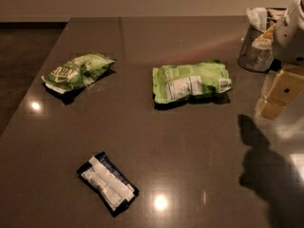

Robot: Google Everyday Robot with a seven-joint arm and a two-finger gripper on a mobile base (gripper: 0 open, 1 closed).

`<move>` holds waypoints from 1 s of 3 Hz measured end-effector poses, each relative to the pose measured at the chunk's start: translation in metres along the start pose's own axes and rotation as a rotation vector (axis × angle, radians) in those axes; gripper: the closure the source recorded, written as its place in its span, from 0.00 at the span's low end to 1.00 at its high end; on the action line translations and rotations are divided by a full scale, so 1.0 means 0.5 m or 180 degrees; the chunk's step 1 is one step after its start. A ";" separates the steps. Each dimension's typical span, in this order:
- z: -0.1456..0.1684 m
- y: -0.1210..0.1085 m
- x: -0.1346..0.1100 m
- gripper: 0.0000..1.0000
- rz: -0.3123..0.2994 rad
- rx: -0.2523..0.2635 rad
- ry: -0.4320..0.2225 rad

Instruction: Move green jalapeno chip bag near rxbar blueberry

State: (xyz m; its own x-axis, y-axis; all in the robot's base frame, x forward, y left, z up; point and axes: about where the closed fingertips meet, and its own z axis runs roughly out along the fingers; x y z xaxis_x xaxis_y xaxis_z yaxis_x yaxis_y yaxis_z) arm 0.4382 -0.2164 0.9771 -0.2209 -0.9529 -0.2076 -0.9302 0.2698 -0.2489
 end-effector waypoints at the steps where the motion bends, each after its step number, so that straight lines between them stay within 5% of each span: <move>1: 0.000 0.000 0.000 0.00 0.0000 0.0001 0.0000; 3: 0.055 -0.074 -0.073 0.00 -0.0324 -0.0038 0.0031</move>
Offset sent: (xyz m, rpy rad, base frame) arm 0.0440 0.0283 -0.0108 -0.0419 0.0113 0.0983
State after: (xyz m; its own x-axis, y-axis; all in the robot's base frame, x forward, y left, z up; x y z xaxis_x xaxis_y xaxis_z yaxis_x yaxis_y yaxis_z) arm 0.4888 -0.1880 0.9680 -0.1278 -0.9767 -0.1726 -0.9514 0.1699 -0.2570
